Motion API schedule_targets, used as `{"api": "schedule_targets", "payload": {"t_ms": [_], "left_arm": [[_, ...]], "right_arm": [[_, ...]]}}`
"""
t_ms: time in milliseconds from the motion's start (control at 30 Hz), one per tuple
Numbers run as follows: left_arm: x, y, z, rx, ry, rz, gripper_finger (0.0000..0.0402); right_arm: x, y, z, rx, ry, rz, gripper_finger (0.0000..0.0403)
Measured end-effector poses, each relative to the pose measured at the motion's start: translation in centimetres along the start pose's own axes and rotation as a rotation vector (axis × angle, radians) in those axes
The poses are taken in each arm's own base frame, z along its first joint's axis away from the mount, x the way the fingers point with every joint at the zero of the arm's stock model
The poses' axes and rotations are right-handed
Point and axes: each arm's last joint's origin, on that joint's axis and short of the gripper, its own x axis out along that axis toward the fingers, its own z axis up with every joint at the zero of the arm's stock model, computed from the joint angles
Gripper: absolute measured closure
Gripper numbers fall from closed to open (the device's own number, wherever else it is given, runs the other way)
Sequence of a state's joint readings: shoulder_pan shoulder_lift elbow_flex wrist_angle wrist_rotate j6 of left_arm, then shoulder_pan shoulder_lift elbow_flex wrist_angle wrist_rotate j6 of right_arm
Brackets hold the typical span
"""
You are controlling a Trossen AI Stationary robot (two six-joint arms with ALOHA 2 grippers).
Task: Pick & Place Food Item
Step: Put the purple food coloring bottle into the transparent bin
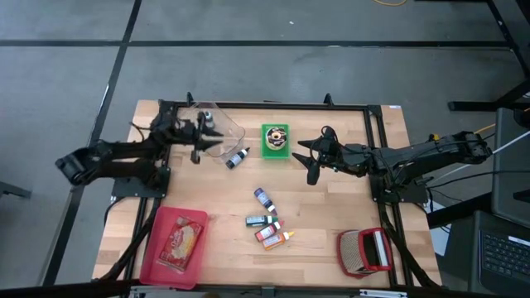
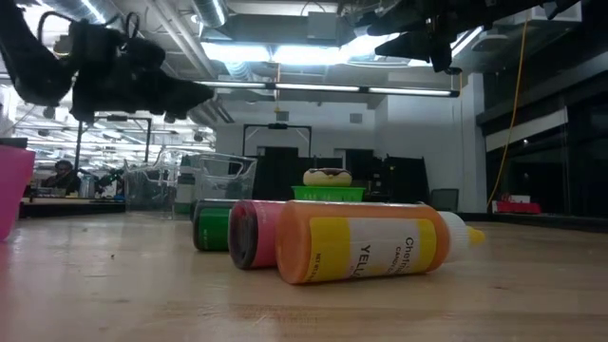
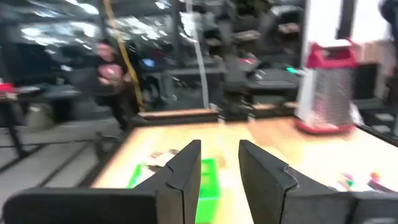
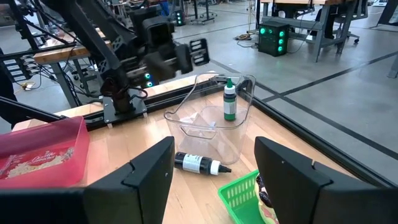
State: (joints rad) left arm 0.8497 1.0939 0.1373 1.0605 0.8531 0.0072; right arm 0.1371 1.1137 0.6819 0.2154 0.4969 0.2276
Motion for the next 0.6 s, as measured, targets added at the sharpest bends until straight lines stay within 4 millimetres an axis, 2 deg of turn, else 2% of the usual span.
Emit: {"api": "schedule_targets", "payload": {"t_ms": [167, 333, 600], "left_arm": [[2.5, -2.0, 0.3, 0.011, 0.191, -0.058, 0.0299], [5.4, -5.1, 0.8, 0.184, 0.511, -0.055, 0.03], [9.1, -10.2, 2.7, 0.38, 0.654, -0.171, 0.03]], "right_arm": [[0.0, 0.0, 0.0, 0.0, 0.0, 0.0, 0.0176], [0.0, 0.0, 0.0, 0.0, -0.001, -0.001, 0.0176], [0.1, -0.1, 0.0, 0.001, -0.001, -0.006, 0.0176]]}}
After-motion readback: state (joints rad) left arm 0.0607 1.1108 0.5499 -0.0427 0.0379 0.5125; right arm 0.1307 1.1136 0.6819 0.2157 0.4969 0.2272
